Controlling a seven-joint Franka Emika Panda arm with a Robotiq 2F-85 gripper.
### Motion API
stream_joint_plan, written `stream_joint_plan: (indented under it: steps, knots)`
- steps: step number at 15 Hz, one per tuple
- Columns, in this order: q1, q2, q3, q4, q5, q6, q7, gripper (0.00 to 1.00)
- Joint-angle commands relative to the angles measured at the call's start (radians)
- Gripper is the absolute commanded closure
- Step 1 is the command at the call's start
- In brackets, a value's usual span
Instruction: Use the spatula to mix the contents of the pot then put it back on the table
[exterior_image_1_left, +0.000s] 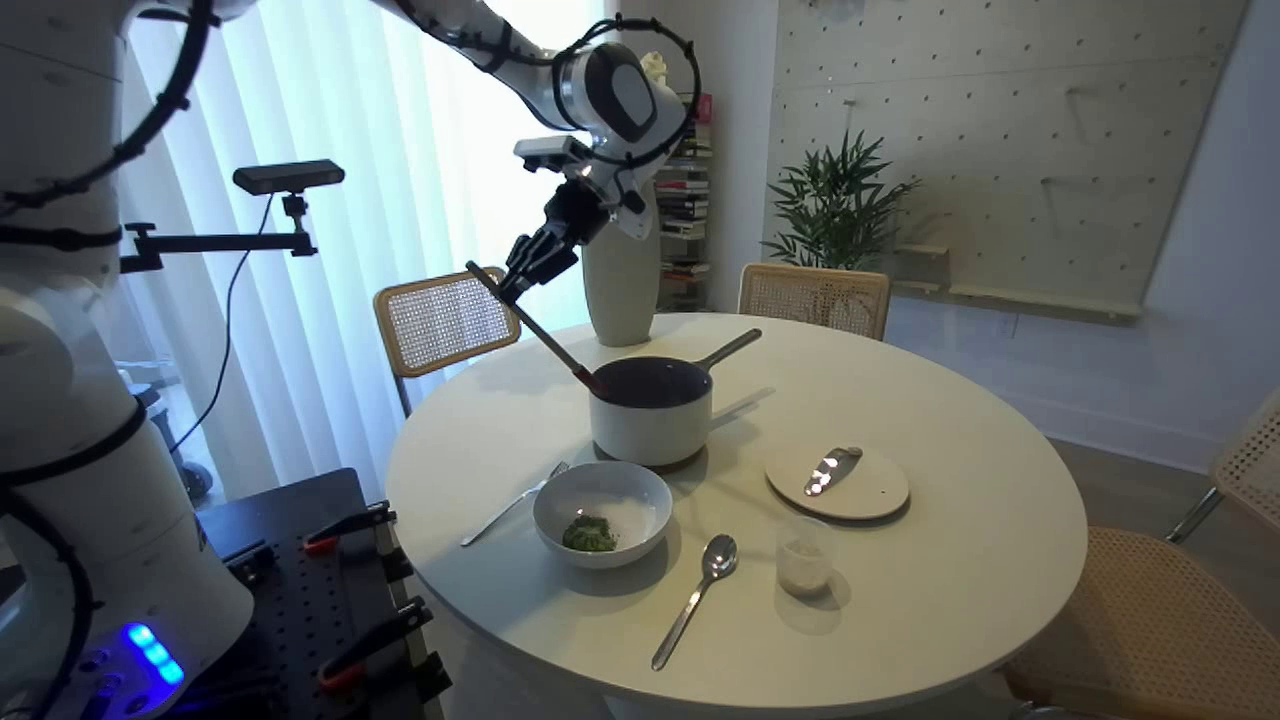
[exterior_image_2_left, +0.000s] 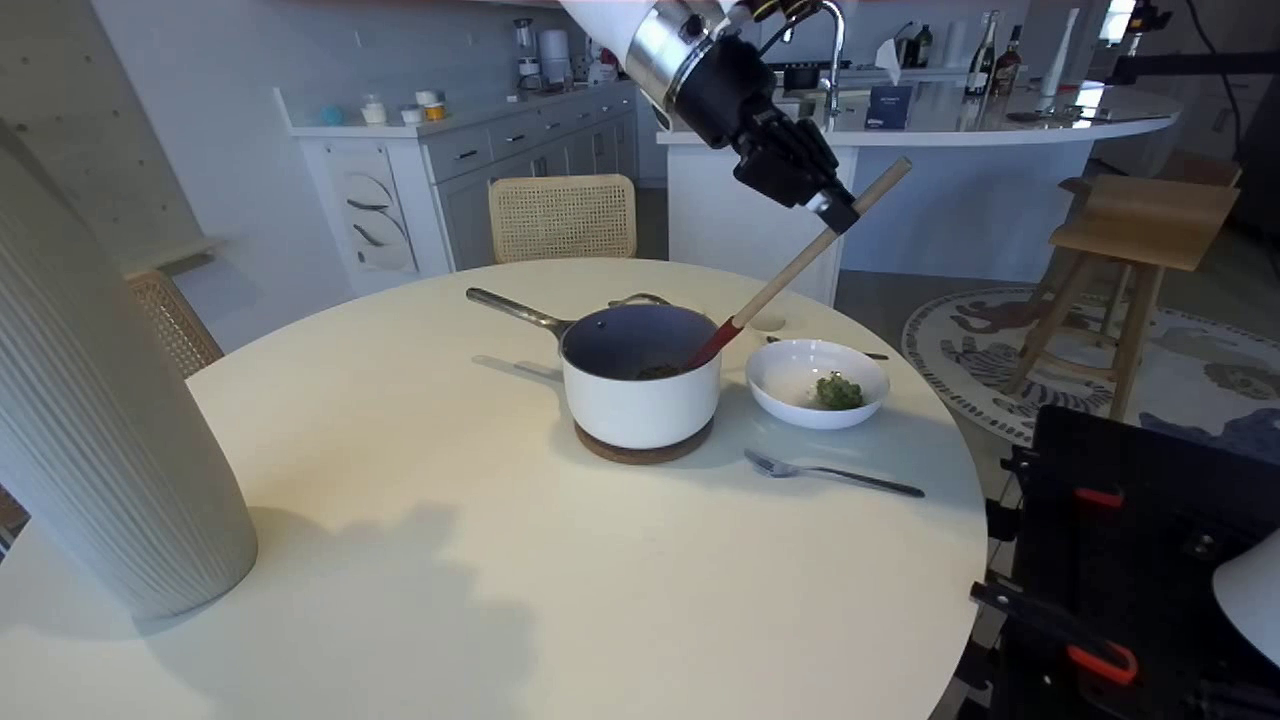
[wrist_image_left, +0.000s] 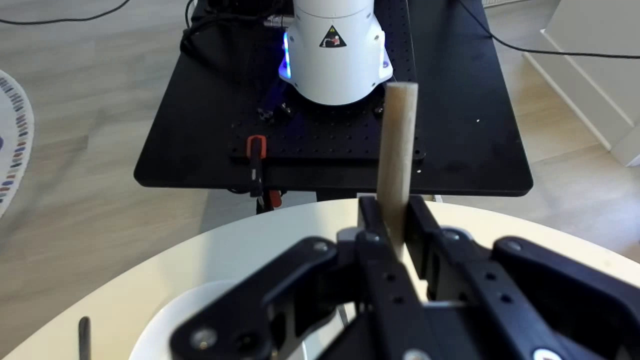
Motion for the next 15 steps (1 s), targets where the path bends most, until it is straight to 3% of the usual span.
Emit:
stream_joint_plan:
  steps: [1, 7, 15]
  knots:
    - [-0.002, 0.078, -0.005, 0.105, 0.005, -0.116, 0.012, 0.96]
    - [-0.001, 0.192, -0.006, 0.27, 0.033, -0.254, 0.021, 0.96]
    - [0.003, 0.354, -0.006, 0.45, 0.043, -0.306, 0.018, 0.96]
